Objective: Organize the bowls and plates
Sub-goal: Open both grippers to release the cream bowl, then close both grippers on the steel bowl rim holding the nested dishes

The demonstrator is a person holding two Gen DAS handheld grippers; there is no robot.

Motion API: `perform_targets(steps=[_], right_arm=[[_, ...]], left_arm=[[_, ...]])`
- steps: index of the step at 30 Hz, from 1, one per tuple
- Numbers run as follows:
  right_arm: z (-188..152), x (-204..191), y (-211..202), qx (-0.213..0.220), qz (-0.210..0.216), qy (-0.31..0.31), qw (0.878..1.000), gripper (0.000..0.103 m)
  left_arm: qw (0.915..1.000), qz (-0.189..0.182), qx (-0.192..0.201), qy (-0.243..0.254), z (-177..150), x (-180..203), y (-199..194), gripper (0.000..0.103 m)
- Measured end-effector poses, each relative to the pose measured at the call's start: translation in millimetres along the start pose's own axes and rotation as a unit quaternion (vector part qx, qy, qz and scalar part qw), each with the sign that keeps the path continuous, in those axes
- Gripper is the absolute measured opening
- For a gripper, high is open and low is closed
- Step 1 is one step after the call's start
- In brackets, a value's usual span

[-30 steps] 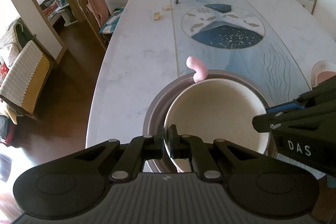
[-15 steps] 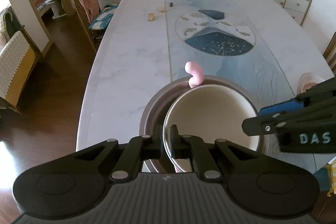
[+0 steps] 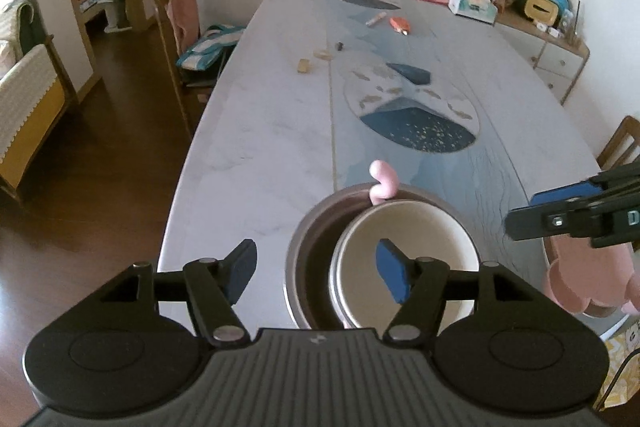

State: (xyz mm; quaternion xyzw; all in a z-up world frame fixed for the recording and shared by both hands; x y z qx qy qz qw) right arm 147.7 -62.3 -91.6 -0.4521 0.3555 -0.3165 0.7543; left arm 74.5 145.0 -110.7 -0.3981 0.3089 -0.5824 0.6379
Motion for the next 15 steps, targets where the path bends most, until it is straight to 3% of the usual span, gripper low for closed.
perform_targets(steps=[4, 8, 15], right_arm=[[-0.7, 8.7, -7.0, 0.016, 0.003, -0.002, 1.000, 0.071], [-1.7, 19.3, -7.3, 0.023, 0.003, 0.004, 1.000, 0.082], [-7.2, 41.3, 10.3, 0.017, 0.002, 0.008, 1.000, 0.088]], left_arm=[[0.9999, 0.007, -0.001, -0.008, 0.0, -10.0, -0.4, 0.070], [0.9996, 0.010, -0.004, -0.025, -1.2, -24.4, 3.9, 0.073], [0.9993, -0.012, -0.021, -0.030, -9.3, -38.9, 23.7, 0.074]])
Point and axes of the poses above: each gripper's, at about its wrist camera, not at the fingertips, and y roughly the way its jaws point, x to its right, z to its top, the point moved 2 cm from there along y, roughly the way its jaws point, and after that the axes turned 11 degrees about -x, right-handed, at the moved point
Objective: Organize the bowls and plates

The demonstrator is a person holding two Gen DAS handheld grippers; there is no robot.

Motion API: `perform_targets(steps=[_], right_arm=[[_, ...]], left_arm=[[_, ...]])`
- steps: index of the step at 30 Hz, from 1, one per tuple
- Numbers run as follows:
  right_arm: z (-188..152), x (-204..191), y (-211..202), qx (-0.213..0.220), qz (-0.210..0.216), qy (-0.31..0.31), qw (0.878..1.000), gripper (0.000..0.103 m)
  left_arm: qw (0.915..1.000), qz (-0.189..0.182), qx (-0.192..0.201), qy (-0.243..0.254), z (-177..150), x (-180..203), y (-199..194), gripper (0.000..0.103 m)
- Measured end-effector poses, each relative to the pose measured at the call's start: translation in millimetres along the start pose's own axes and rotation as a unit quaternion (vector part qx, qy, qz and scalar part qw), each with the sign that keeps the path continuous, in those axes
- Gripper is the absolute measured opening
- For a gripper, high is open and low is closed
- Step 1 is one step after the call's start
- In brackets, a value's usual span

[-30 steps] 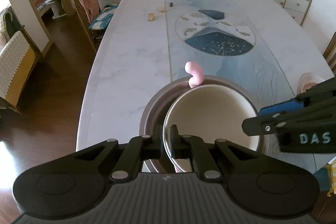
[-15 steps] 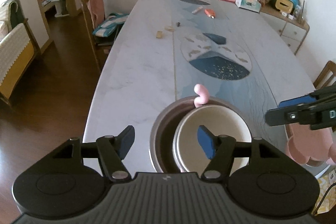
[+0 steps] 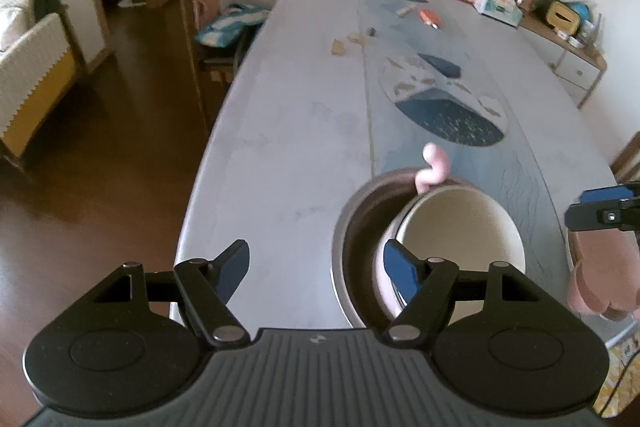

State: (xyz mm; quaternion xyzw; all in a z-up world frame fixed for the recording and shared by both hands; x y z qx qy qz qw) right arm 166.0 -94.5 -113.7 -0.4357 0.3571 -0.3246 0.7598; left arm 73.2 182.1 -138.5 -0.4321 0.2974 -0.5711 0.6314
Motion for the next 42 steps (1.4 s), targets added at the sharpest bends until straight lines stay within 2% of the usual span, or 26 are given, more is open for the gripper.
perform_targets(steps=[7, 13, 18, 25, 30, 32, 38, 42], right_arm=[[-6.8, 9.1, 22.8, -0.029, 0.003, -0.001, 1.000, 0.085], [-12.4, 17.9, 35.0, -0.047, 0.006, 0.015, 0.999, 0.082], [-16.1, 21.2, 45.3, -0.059, 0.006, 0.026, 0.998, 0.074], [-19.6, 21.8, 56.3, -0.072, 0.006, 0.037, 0.997, 0.061], [-22.3, 19.7, 62.7, -0.078, 0.007, 0.048, 0.996, 0.053], [-23.0, 18.9, 65.0, -0.079, 0.005, 0.051, 0.996, 0.048], [-24.3, 17.7, 69.1, -0.082, 0.007, 0.068, 0.994, 0.034], [-23.5, 14.8, 69.5, -0.082, 0.009, 0.071, 0.994, 0.026]], left_arm=[[0.9982, -0.026, -0.042, -0.035, -7.6, -16.0, 27.1, 0.074], [0.9962, -0.044, -0.060, -0.045, -10.3, -21.0, 41.0, 0.074], [0.9936, -0.063, -0.071, -0.061, -13.2, -25.1, 50.1, 0.073], [0.9911, -0.069, -0.080, -0.080, -14.1, -26.2, 60.3, 0.072], [0.9887, -0.079, -0.090, -0.090, -15.3, -25.1, 65.4, 0.058], [0.9883, -0.078, -0.094, -0.092, -15.7, -23.6, 66.6, 0.044], [0.9891, -0.077, -0.092, -0.085, -13.7, -14.8, 63.2, 0.026], [0.9910, -0.069, -0.087, -0.076, -14.7, -9.0, 58.8, 0.018]])
Point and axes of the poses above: each gripper's, at about its wrist camera, not at the fingertips, and y roughly the way its jaws point, x to its right, z to its top, the point moved 2 cm from there along y, roughly the way its jaws point, and after that the axes turned 11 degrees about -x, right-handed, at the moved point
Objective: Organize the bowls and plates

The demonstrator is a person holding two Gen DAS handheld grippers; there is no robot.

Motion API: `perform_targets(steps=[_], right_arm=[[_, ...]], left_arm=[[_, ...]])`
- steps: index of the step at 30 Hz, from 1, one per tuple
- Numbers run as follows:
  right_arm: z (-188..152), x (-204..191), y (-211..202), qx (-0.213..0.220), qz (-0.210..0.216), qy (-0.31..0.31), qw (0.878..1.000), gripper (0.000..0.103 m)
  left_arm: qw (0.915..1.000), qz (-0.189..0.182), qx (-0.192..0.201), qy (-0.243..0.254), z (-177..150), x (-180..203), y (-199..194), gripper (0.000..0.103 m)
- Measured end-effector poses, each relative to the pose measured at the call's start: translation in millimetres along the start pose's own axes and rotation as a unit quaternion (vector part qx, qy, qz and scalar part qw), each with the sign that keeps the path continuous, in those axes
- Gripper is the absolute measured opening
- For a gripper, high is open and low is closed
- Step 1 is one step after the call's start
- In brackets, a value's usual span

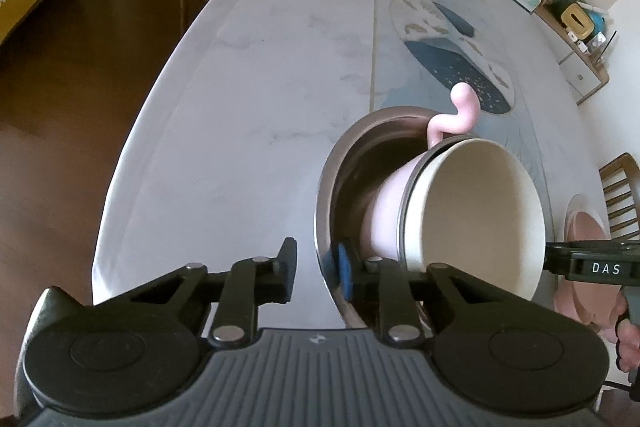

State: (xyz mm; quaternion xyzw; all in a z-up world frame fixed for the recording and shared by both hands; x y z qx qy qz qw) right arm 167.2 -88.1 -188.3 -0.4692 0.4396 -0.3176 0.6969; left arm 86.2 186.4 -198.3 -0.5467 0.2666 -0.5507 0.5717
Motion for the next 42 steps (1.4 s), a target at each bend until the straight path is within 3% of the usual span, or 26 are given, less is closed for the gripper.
perform_targets(steps=[4, 8, 27, 42], right_arm=[[0.4, -4.3, 0.3, 0.002, 0.002, -0.003, 1.000, 0.013], [-0.4, -10.5, 0.7, 0.005, -0.010, -0.004, 1.000, 0.013], [-14.0, -2.5, -28.1, 0.043, -0.029, 0.006, 0.999, 0.013], [-28.0, 9.0, -88.7, 0.096, -0.021, 0.033, 0.995, 0.013]], left_arm=[[0.9999, 0.008, 0.005, 0.007, -0.9, 7.7, -3.0, 0.011], [0.9996, 0.025, 0.007, 0.010, -1.7, 14.2, -3.3, 0.011], [0.9986, 0.027, 0.020, 0.041, -5.6, 45.1, -15.0, 0.011], [0.9952, 0.018, 0.033, 0.091, 4.4, 97.4, -53.0, 0.011]])
Point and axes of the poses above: each gripper's, at about its wrist camera, not at the fingertips, and y roughly the way its jaws point, x to its right, z to its top, the point moved 2 cm from there along y, roughly the way its jaws point, and after that the axes turned 11 degrees about -x, right-handed, at the moved point
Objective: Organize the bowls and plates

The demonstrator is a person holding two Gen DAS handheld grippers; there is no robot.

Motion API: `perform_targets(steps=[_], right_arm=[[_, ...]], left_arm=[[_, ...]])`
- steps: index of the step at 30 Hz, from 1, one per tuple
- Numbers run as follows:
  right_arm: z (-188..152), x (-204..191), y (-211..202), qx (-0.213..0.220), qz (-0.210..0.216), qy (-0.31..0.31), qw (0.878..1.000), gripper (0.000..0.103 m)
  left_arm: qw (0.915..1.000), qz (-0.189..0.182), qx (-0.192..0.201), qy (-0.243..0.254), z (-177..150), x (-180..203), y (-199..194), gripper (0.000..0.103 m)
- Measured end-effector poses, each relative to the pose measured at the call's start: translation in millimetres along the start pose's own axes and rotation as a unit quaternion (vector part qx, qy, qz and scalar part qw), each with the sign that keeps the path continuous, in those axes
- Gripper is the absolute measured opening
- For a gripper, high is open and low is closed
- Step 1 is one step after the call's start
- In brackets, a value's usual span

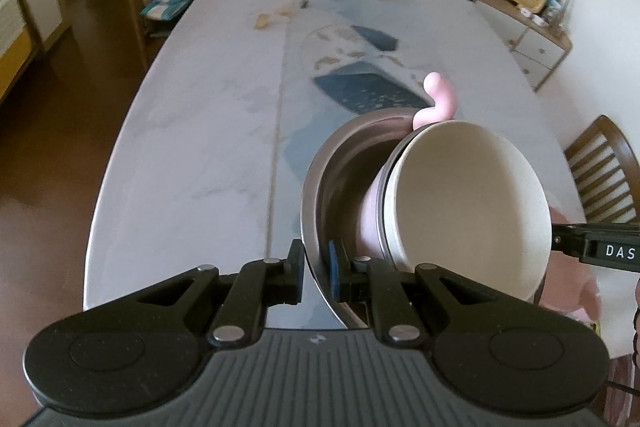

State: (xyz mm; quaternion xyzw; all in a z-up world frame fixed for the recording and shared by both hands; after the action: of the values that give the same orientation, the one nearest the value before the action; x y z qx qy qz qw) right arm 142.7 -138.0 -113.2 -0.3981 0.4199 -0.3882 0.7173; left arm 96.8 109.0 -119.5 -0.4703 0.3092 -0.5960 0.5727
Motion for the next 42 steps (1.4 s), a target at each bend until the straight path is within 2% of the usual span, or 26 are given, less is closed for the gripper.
perform_targets(steps=[8, 17, 28, 42], right_arm=[[-4.9, 23.4, -41.5, 0.043, -0.024, 0.037, 0.998, 0.012], [-19.5, 77.1, -68.2, 0.070, -0.051, 0.089, 0.992, 0.012], [-40.5, 147.1, -70.0, 0.062, -0.069, 0.140, 0.986, 0.012], [-56.6, 191.0, -45.9, 0.027, -0.067, 0.155, 0.985, 0.013]], left_arm=[[0.9980, -0.028, 0.012, 0.055, 19.6, 51.0, -6.7, 0.011], [0.9923, -0.047, 0.008, 0.114, 30.7, 119.6, 6.8, 0.011], [0.9857, -0.044, -0.021, 0.161, 31.1, 194.9, 55.1, 0.011], [0.9840, -0.017, -0.063, 0.166, 26.5, 219.8, 103.3, 0.011]])
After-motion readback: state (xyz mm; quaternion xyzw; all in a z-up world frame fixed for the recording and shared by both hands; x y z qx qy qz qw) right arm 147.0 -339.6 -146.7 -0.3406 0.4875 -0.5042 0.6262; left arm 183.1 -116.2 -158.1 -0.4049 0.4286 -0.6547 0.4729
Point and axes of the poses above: each gripper's, at about its wrist camera, not at the fingertips, and y roughly the way its jaws point, x to its right, z to its top, the point moved 2 cm from there along y, roughly the way its jaws point, and after that the axes turned 11 degrees about -x, right-handed, at the moved point
